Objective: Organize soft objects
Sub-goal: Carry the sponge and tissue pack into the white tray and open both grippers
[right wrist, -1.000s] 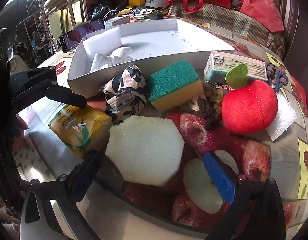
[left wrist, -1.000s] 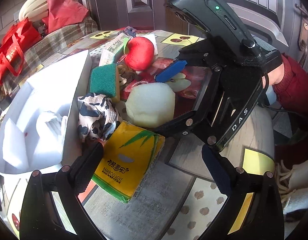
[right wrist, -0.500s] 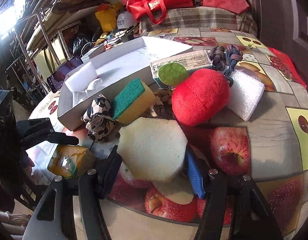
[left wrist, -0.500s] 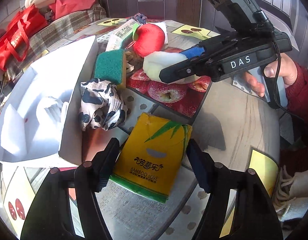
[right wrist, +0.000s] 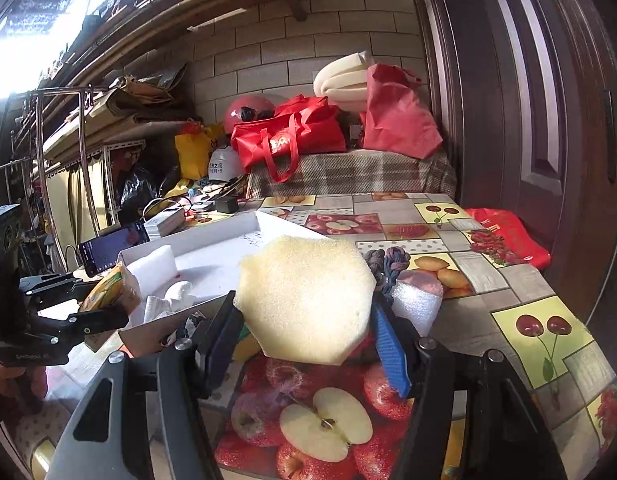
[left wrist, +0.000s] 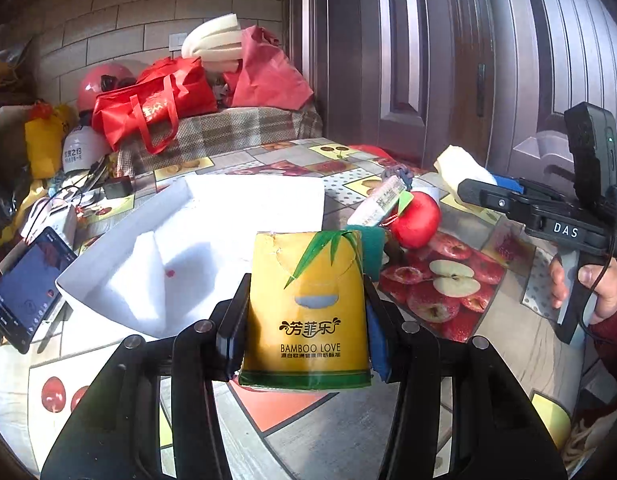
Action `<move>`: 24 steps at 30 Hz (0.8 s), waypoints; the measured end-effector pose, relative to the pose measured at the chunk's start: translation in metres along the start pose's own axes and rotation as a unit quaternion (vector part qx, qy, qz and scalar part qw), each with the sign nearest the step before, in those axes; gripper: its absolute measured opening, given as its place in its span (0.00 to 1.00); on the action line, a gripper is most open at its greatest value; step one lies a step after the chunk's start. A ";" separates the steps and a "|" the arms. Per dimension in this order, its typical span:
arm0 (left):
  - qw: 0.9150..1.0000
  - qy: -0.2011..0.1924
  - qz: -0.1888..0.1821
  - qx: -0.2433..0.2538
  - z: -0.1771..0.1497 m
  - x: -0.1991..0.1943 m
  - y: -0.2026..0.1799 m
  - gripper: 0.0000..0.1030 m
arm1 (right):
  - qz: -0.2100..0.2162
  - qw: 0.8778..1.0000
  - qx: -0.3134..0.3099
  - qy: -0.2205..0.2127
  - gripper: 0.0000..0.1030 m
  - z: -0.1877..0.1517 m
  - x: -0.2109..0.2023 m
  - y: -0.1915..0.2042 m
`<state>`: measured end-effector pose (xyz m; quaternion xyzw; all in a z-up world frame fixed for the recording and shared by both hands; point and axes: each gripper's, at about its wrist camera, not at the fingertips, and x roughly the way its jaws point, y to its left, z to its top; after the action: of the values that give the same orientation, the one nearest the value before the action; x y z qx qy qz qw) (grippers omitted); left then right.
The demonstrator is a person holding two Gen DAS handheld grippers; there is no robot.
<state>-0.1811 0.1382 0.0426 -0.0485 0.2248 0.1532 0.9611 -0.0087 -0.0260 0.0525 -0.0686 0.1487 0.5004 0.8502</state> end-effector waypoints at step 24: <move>0.994 -0.037 0.107 0.007 0.014 0.025 0.020 0.47 | 0.009 0.999 0.011 0.031 0.61 0.001 0.041 0.021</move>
<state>-0.1600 0.1662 0.0438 -0.0123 0.1943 0.2551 0.9471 -0.0081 0.0184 0.0414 -0.0734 0.1809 0.5039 0.8414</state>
